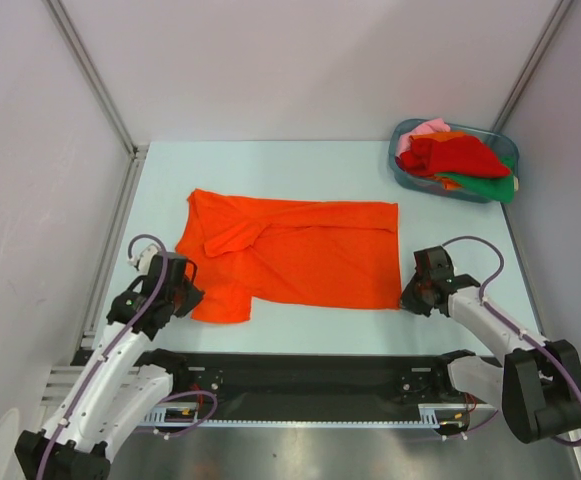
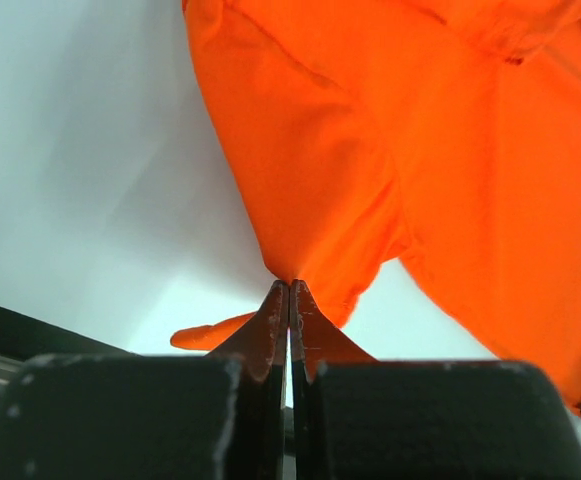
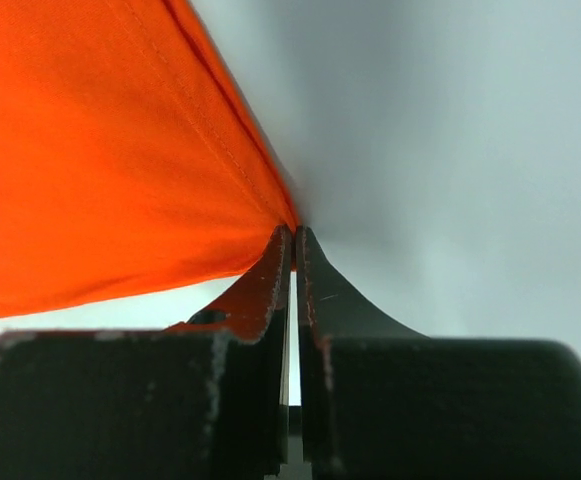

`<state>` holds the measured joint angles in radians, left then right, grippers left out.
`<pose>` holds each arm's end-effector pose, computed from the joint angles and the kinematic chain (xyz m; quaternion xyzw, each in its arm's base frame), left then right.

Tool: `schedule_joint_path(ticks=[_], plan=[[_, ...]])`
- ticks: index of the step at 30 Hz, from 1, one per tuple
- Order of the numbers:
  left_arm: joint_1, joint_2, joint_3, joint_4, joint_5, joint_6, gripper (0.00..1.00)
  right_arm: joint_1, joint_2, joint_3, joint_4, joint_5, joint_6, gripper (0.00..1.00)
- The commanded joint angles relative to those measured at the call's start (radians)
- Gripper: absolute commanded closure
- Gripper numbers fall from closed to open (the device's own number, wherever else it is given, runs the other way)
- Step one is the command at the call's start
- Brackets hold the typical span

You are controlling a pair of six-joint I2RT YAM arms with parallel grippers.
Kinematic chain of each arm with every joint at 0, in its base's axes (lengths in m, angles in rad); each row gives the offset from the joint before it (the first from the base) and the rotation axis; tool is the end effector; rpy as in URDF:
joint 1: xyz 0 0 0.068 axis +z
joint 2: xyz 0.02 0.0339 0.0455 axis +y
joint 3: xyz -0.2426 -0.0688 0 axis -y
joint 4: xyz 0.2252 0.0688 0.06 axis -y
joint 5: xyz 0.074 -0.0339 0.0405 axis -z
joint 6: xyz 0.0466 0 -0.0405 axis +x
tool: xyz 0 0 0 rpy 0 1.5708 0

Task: Fold and stack the t-shirts
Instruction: Fold the tshirt

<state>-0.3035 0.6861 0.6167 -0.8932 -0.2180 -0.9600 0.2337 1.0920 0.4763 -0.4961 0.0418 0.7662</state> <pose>0.1265 -0.0291 0.2134 -0.3366 0.8873 -0.0920 0.3015 0.1757 0.0398 0.1397 0.2607 0.9380 0.0912 0.2094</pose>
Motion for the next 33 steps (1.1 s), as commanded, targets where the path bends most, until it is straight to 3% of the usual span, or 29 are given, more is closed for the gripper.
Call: schedule_joint_path(ticks=[1,10,18,28,33], plan=[[-0.008,-0.014,0.072,-0.006,-0.049,0.024,1.0,0.006,0.005,0.062,0.004,0.009,-0.083,1.0],[-0.006,0.11,0.247,0.085,-0.118,0.052,1.0,-0.01,0.103,0.223,0.076,-0.092,-0.237,1.0],[0.027,0.341,0.429,0.195,-0.175,0.087,1.0,-0.042,0.377,0.432,0.131,-0.155,-0.312,1.0],[0.161,0.555,0.494,0.353,-0.084,0.168,1.0,-0.106,0.538,0.604,0.134,-0.168,-0.355,1.0],[0.162,0.641,0.534,0.404,-0.041,0.225,0.99,-0.116,0.594,0.648,0.133,-0.18,-0.358,1.0]])
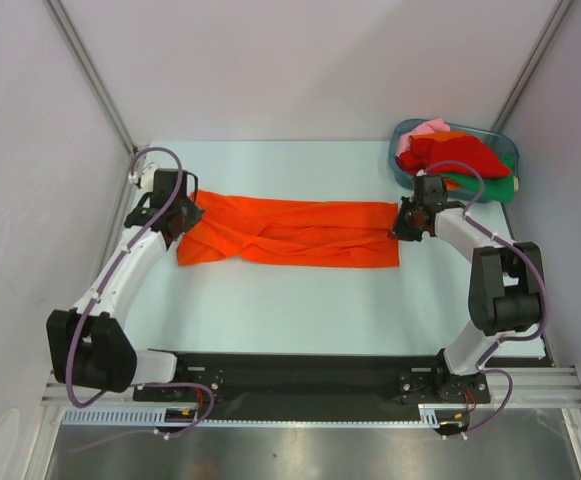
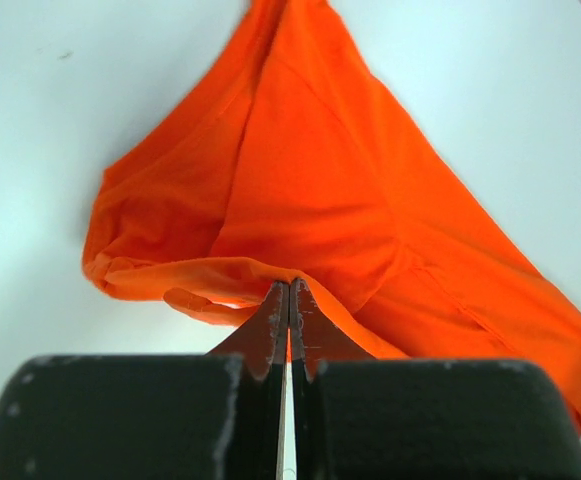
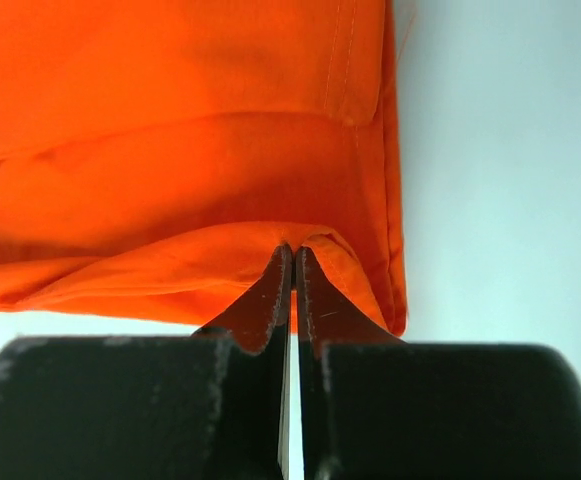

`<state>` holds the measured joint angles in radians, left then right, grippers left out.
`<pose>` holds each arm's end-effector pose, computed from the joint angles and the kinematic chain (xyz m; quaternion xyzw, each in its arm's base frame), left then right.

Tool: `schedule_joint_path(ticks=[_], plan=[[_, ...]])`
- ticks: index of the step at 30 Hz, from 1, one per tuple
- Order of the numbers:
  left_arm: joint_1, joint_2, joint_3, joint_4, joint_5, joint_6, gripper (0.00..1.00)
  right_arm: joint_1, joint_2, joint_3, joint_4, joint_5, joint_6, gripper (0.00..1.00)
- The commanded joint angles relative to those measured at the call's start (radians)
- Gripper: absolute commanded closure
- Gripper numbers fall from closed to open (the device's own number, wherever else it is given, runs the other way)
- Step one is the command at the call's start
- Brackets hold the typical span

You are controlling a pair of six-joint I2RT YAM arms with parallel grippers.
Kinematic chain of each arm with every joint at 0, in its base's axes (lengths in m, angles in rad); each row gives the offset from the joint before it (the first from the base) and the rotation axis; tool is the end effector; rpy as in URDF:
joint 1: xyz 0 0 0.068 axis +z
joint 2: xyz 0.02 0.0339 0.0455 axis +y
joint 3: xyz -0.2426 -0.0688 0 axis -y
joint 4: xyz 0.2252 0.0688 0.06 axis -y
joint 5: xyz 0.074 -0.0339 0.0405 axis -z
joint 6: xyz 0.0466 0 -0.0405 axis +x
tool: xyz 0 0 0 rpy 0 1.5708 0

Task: Fold and stack the t-shirts
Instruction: Fold the tshirt

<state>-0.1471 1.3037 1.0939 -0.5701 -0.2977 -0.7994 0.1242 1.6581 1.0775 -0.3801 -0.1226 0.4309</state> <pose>0.2721 -0.0265 0.2759 -0.3465 0.8462 -0.0518 0.4015 0.3280 0.0467 0.1833 0.1272 0.9437 0.1383 0.2723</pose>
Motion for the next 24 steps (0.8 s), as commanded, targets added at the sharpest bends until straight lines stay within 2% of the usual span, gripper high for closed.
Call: schedule_joint_path(ticks=[1,24], plan=[[0.006,0.034,0.061,0.091,0.045,0.074,1.0,-0.006,0.035,0.053,0.018,-0.014,-0.024,1.0],[0.049,0.287,0.204,0.127,0.088,0.21,1.0,-0.066,0.134,0.124,0.03,-0.029,-0.032,1.0]])
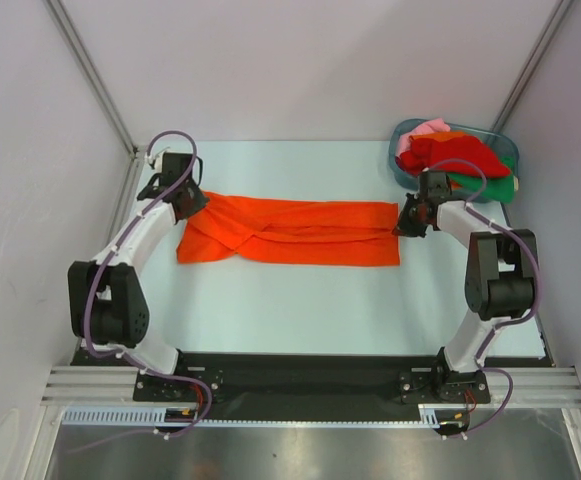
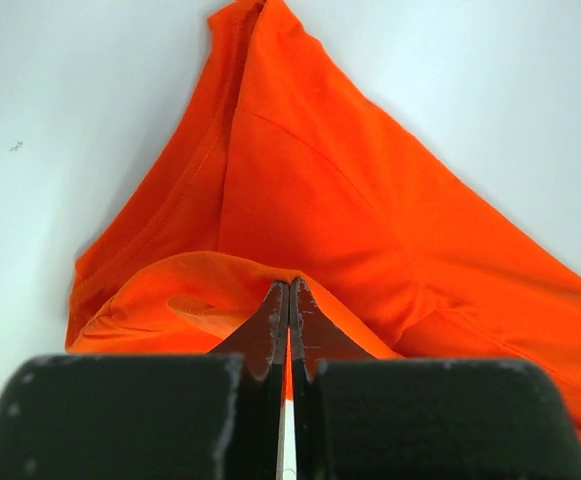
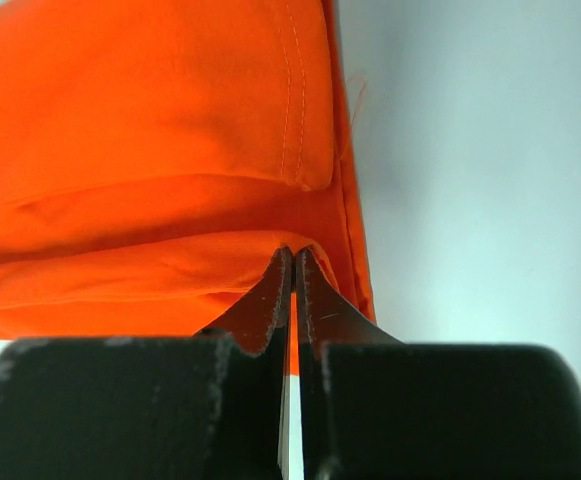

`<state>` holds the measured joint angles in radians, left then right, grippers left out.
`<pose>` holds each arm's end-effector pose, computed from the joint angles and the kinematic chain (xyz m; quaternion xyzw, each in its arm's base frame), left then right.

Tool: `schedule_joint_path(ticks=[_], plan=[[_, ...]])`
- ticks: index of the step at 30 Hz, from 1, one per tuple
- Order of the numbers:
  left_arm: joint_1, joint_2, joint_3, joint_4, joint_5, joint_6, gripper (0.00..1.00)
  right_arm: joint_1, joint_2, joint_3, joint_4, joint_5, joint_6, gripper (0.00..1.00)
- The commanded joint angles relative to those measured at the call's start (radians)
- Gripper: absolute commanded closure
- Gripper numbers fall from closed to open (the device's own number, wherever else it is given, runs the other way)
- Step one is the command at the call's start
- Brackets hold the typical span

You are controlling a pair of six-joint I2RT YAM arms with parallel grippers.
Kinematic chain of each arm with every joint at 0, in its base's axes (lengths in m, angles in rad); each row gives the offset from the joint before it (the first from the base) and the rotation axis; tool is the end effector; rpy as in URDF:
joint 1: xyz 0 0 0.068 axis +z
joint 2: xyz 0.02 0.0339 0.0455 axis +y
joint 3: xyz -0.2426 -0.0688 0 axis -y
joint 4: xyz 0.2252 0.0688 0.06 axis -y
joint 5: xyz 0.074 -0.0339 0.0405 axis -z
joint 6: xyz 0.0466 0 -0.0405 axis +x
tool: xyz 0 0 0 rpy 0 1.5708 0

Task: Fold and stack the t-shirts
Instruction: Fold the tshirt

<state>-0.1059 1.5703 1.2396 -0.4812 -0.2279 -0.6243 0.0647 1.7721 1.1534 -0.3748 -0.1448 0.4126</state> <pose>0.3338 -0.0249 0.2531 -0.2772 0.8812 -0.0327 0.3815 0.3511 0.0295 0.1688 0.1452 0.9453 0.1345 0.2595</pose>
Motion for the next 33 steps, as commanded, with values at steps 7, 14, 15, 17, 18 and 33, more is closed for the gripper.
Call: schedule_joint_path(ticks=[7,14,15,17,18,33], plan=[[0.009,0.102,0.118,0.043,0.041,0.044,0.99,-0.014,0.073,0.114,0.017,-0.013,-0.012,1.0],[0.009,0.148,0.167,0.043,0.039,0.051,1.0,-0.028,0.104,0.134,0.016,-0.015,-0.017,1.0],[0.009,0.161,0.175,0.043,0.039,0.052,1.0,-0.029,0.108,0.135,0.016,-0.013,-0.018,1.0],[0.009,0.177,0.199,0.041,0.047,0.054,1.0,-0.034,0.113,0.135,0.014,-0.016,-0.017,1.0],[0.009,0.195,0.208,0.038,0.048,0.054,1.0,-0.037,0.116,0.134,0.013,-0.016,-0.018,1.0],[0.009,0.31,0.29,0.024,0.071,0.058,1.0,-0.046,0.153,0.147,0.017,-0.022,-0.021,1.0]])
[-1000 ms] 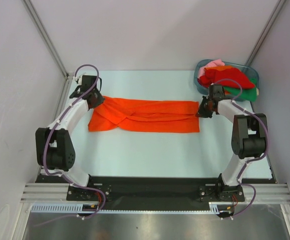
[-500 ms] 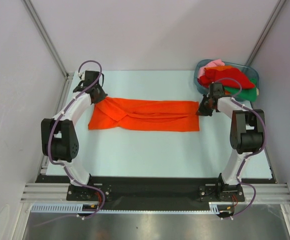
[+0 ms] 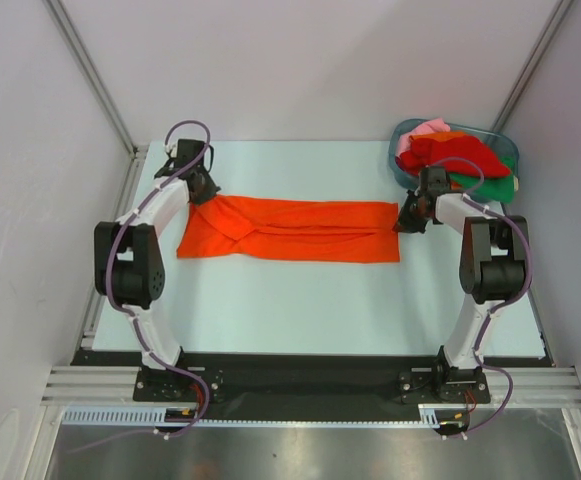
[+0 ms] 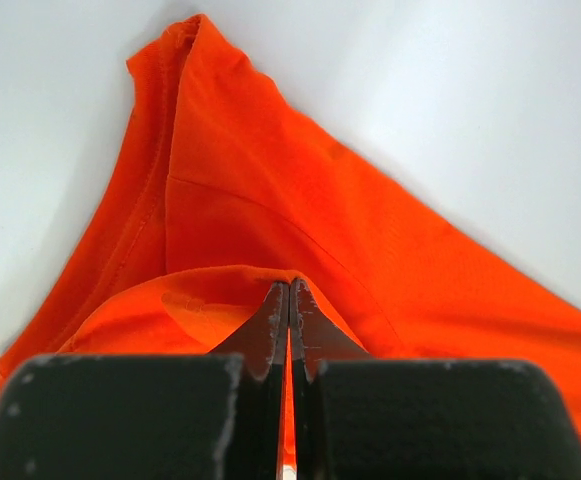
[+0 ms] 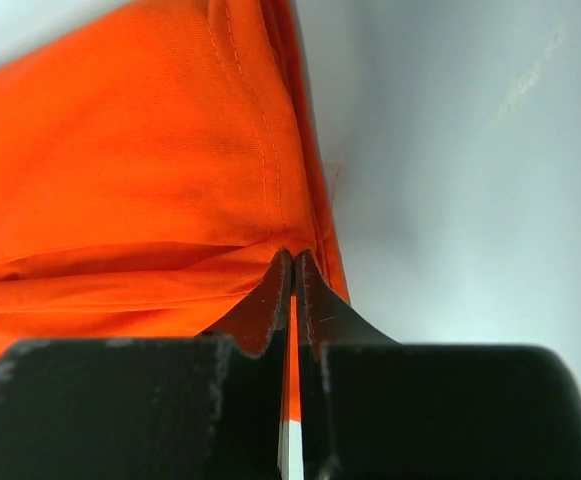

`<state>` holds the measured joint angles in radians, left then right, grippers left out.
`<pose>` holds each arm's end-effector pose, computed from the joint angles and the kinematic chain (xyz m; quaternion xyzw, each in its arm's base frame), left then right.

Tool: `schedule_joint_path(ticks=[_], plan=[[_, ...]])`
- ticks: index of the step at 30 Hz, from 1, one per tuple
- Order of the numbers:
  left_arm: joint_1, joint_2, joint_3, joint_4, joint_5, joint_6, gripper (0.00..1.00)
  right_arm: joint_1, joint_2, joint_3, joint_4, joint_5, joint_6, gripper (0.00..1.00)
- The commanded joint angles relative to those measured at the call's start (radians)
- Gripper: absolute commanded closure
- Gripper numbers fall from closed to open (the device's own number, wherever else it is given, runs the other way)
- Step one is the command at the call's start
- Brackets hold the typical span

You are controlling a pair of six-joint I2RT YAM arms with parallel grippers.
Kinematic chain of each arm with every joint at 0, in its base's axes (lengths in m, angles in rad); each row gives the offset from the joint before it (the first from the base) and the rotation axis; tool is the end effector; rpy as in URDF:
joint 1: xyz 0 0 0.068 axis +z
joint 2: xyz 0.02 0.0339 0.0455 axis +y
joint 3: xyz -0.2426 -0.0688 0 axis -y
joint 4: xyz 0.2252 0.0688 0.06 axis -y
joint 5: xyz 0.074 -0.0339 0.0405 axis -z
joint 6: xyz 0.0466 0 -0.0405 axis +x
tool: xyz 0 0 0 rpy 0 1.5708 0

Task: Fold and stack the t-shirts
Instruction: Fold the tshirt

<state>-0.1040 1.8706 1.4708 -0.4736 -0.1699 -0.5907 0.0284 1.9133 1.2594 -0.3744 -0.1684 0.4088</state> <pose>0.3981 -0.0336 0.2210 -0.2538 0.9019 -0.0409 0.3473 0.3783 0.0186 0.1499 0.1594 0.9470 0.1370 0.2431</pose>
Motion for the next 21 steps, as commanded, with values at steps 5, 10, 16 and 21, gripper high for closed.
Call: schedule_joint_path(ticks=[5,10,16,21], plan=[[0.007,0.038,0.106,0.003,0.007,0.029,1.0,-0.015,0.018,0.046,0.014,0.004,-0.024,1.0],[0.01,0.068,0.141,-0.014,-0.005,0.04,0.98,-0.016,0.02,0.057,0.011,0.012,-0.031,0.87],[0.02,0.073,0.267,-0.117,-0.008,0.094,0.39,0.005,-0.078,0.117,-0.078,0.136,-0.11,0.67],[0.044,-0.154,0.056,-0.108,-0.022,0.051,0.27,0.097,-0.236,0.04,-0.103,0.058,-0.113,0.53]])
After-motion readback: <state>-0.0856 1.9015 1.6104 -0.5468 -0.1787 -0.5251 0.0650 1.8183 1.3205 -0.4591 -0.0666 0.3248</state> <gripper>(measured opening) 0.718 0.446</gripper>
